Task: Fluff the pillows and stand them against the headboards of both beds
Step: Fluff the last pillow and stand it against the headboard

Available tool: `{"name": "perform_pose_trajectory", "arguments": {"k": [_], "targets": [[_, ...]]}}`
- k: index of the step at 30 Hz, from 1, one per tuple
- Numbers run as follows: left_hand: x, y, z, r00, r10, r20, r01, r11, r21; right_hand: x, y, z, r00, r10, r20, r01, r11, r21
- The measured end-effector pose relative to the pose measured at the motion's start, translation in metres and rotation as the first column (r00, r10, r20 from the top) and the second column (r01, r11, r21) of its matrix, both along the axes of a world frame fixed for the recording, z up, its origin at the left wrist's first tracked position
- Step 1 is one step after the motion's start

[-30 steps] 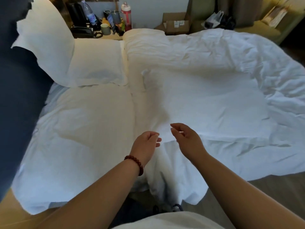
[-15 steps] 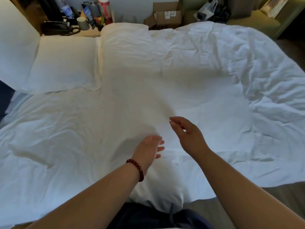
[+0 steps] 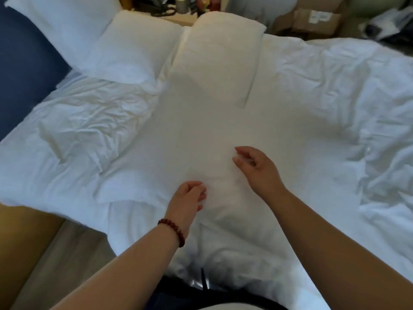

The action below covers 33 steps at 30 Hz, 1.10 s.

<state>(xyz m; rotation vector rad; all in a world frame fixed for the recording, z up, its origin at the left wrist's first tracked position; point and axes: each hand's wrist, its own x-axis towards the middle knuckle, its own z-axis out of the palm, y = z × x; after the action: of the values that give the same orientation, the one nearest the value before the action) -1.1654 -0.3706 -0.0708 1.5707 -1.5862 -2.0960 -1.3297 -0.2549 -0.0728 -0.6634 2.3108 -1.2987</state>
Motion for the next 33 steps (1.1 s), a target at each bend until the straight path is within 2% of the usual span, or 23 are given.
{"name": "perform_pose_trajectory", "arguments": {"k": [3, 5, 9, 11, 14, 17, 20, 22, 25, 27, 30, 33], "targets": [[-0.006, 0.040, -0.007, 0.975, 0.216, 0.047, -0.217, 0.976, 0.008, -0.045, 0.014, -0.005, 0.970, 0.179, -0.167, -0.169, 0.983, 0.076], [-0.012, 0.058, -0.015, 0.931, 0.344, 0.120, -0.344, 0.939, -0.017, -0.082, 0.013, -0.005, 0.933, 0.292, -0.213, -0.261, 0.952, 0.160], [-0.023, 0.072, -0.027, 0.833, 0.510, 0.215, -0.531, 0.845, 0.055, -0.149, -0.009, -0.009, 0.899, 0.434, -0.051, -0.394, 0.856, 0.335], [-0.027, 0.071, -0.034, 0.821, 0.533, 0.205, -0.557, 0.827, 0.080, -0.168, -0.023, -0.016, 0.883, 0.469, 0.022, -0.441, 0.814, 0.378], [-0.032, 0.066, -0.044, 0.821, 0.539, 0.190, -0.560, 0.825, 0.079, -0.180, -0.039, -0.029, 0.865, 0.501, 0.002, -0.457, 0.788, 0.413], [-0.035, 0.064, -0.051, 0.810, 0.559, 0.176, -0.581, 0.806, 0.113, -0.189, -0.051, -0.036, 0.863, 0.502, 0.053, -0.473, 0.768, 0.431], [-0.038, 0.063, -0.056, 0.787, 0.602, 0.133, -0.617, 0.770, 0.164, -0.194, -0.059, -0.039, 0.866, 0.473, 0.161, -0.487, 0.727, 0.483], [-0.038, 0.061, -0.055, 0.776, 0.618, 0.124, -0.630, 0.757, 0.171, -0.189, -0.065, -0.038, 0.869, 0.443, 0.221, -0.493, 0.737, 0.463], [-0.034, 0.060, -0.052, 0.757, 0.646, 0.097, -0.652, 0.740, 0.164, -0.181, -0.073, -0.027, 0.859, 0.487, 0.156, -0.503, 0.748, 0.433], [-0.029, 0.063, -0.048, 0.732, 0.678, 0.072, -0.680, 0.721, 0.134, -0.174, -0.075, -0.013, 0.845, 0.515, 0.140, -0.524, 0.752, 0.399], [-0.012, 0.063, -0.032, 0.681, 0.732, -0.010, -0.732, 0.681, 0.012, -0.151, -0.064, 0.008, 0.849, 0.506, 0.153, -0.524, 0.773, 0.357], [0.033, 0.048, -0.009, 0.694, 0.719, -0.040, -0.715, 0.682, -0.153, -0.110, -0.057, 0.023, 0.861, 0.485, 0.151, -0.508, 0.814, 0.281]]}}
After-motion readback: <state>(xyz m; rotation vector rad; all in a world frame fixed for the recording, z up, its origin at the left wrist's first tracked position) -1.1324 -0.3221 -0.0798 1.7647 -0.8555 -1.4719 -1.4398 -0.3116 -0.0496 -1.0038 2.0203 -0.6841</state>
